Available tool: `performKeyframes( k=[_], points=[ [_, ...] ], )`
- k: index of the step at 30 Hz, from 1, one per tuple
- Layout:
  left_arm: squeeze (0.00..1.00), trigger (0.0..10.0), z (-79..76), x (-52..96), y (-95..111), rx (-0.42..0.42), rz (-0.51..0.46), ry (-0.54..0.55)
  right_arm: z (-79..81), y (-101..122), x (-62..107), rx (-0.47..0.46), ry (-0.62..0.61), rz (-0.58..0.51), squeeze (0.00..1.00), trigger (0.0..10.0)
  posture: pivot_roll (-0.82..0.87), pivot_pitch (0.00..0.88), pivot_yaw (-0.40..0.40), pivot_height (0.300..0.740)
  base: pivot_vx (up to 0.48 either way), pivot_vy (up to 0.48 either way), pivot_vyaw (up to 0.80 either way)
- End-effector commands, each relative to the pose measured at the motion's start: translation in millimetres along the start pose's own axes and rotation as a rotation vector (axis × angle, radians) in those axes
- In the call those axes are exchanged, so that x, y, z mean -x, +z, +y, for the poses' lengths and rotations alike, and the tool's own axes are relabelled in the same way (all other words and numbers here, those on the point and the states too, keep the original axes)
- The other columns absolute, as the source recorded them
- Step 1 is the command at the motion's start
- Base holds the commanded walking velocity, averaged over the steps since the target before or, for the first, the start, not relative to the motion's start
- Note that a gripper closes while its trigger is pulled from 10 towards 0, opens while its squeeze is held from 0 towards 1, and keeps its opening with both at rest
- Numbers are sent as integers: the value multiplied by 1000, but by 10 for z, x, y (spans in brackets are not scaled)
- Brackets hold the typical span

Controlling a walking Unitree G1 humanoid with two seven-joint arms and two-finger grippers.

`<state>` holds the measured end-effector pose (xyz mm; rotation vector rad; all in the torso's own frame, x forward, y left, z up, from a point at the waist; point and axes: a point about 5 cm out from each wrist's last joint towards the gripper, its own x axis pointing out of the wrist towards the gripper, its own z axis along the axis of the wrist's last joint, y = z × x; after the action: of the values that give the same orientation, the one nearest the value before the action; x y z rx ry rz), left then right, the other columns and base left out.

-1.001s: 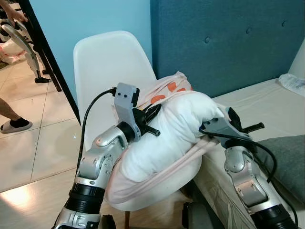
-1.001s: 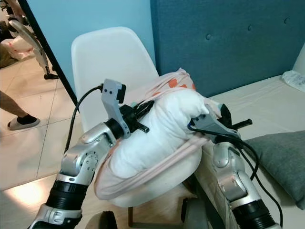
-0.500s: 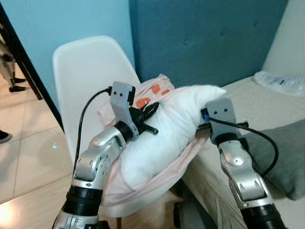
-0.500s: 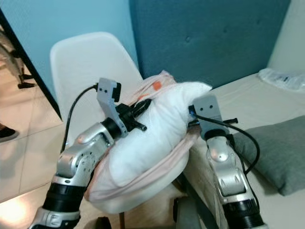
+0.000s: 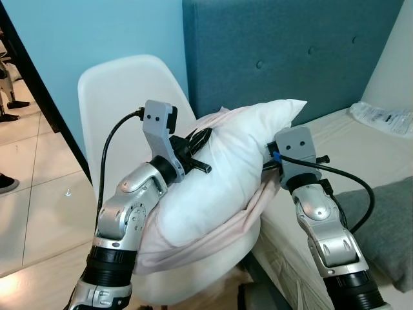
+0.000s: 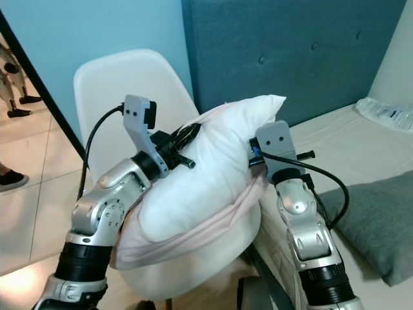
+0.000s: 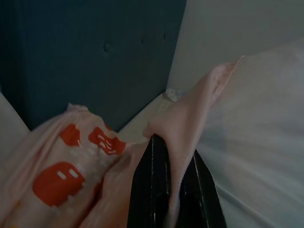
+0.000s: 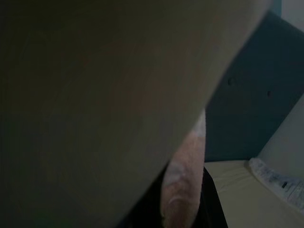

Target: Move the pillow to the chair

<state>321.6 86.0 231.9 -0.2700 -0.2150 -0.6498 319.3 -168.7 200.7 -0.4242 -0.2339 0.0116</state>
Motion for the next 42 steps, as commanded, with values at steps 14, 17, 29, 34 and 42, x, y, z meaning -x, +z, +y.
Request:
performKeyframes(
  k=[14,17,29,34,42],
  points=[
    [0,10000,99,0,378,-119,-91,-5,-15,105,-52,-20,13,-47,0,0,-59,24,47,695,0,0,0],
    [0,10000,81,3,424,-111,-104,-32,-33,120,-67,-18,7,-52,0,0,-60,22,49,704,0,0,0],
    [1000,10000,-4,17,520,-37,-148,-130,-93,149,-104,-16,-13,-62,0,0,-59,15,48,740,0,0,0],
    [353,10000,-33,27,513,-31,-136,-159,-109,156,-116,1,-22,-66,0,0,-57,15,47,740,0,0,0],
    [0,10000,-66,32,478,-27,-111,-196,-94,159,-122,124,5,-82,0,0,-55,15,48,740,0,0,0]
  ],
)
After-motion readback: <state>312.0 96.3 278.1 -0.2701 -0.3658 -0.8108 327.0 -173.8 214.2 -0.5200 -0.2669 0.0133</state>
